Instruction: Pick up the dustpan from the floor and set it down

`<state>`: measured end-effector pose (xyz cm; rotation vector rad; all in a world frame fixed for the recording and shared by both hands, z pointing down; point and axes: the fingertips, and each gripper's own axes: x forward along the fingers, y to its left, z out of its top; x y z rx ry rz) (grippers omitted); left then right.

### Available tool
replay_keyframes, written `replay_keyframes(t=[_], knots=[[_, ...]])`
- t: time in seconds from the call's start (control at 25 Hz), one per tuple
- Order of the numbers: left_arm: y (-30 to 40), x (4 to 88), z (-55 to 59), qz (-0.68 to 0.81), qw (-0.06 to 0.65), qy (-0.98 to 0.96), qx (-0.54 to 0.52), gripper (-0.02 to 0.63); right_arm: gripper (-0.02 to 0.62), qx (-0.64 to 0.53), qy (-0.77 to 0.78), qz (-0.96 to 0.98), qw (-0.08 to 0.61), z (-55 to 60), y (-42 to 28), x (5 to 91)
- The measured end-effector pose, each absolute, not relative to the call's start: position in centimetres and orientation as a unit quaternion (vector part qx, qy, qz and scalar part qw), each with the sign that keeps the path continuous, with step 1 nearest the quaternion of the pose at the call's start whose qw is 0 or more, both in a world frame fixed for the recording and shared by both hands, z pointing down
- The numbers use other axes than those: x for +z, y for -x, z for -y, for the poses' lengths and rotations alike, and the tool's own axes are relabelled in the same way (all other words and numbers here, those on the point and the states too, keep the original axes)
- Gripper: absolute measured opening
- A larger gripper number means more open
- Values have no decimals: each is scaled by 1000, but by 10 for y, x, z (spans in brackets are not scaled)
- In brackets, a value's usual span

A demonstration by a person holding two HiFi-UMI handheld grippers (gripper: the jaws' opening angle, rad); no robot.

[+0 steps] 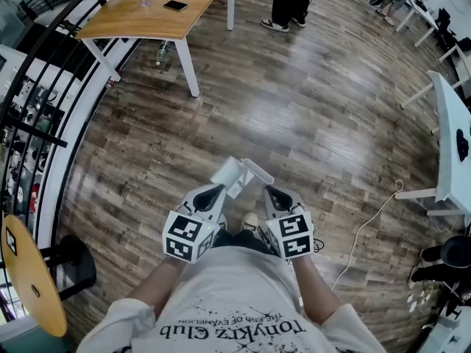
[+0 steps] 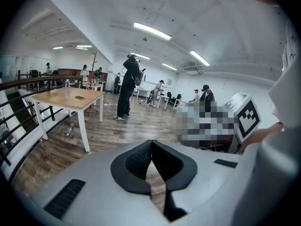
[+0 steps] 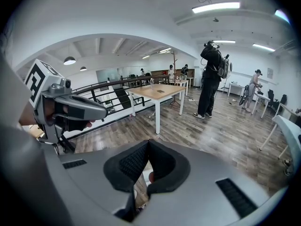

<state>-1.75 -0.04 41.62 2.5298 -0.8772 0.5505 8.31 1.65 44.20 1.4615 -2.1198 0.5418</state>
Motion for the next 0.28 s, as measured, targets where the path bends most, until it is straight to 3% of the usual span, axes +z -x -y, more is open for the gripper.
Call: replay_keyframes(t=[0.28], knots=[[17, 417, -1, 314, 202, -907, 195, 23, 25, 200, -541, 777, 253, -18, -86, 443]])
